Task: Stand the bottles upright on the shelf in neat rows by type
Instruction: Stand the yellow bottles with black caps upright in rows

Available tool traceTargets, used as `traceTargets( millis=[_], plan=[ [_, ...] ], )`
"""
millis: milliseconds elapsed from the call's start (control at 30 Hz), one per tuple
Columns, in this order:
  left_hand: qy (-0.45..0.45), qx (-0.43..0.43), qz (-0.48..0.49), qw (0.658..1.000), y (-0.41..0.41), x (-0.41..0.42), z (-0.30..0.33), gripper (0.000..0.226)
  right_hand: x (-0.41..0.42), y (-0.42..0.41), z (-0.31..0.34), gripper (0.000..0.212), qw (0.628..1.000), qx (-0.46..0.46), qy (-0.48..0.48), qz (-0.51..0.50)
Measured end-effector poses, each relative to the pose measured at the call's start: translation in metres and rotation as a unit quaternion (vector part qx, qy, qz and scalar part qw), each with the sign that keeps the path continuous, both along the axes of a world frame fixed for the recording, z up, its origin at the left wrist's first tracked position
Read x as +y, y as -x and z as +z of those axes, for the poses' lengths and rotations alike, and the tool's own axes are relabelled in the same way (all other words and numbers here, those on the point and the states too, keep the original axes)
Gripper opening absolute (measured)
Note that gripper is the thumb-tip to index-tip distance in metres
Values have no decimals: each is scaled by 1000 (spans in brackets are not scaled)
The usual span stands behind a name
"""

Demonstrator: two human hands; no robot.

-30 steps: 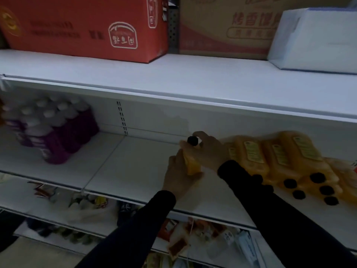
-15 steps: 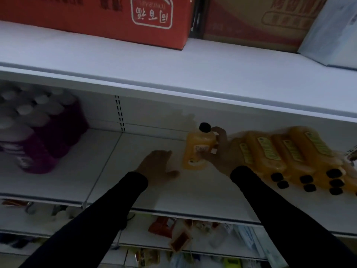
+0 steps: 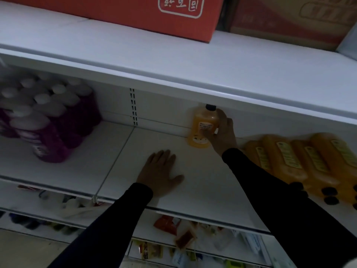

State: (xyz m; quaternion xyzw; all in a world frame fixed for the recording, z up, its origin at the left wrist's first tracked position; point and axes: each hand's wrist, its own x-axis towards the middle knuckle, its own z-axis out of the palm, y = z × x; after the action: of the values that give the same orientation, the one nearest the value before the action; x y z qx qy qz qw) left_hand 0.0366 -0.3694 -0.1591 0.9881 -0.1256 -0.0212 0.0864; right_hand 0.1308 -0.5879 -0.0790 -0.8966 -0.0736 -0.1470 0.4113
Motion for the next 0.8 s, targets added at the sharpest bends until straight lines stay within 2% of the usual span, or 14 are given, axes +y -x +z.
traceTargets(
  millis=[267, 367, 467, 567, 700, 800],
  plan=[
    [-5, -9, 5, 1000, -1, 3, -2, 88, -9, 15, 12, 73, 1000, -3, 4, -21],
    [-9, -7, 5, 1000, -2, 3, -3, 88, -49, 33, 18, 66, 994, -34, 80, -69],
    [-16, 2, 9, 1000, -2, 2, -2, 88, -107, 64, 20, 69, 974, -54, 155, -159],
    [-17, 25, 22, 999, -1, -3, 5, 87, -160, 94, 13, 81, 955, 27, 202, -213],
    [27, 22, -25, 999, 3, -51, 28, 79, -181, 114, -4, 88, 917, 121, 331, -189],
    [65, 0, -101, 993, 9, -102, 46, 77, -179, 123, -9, 80, 936, 111, 288, -168]
  ],
)
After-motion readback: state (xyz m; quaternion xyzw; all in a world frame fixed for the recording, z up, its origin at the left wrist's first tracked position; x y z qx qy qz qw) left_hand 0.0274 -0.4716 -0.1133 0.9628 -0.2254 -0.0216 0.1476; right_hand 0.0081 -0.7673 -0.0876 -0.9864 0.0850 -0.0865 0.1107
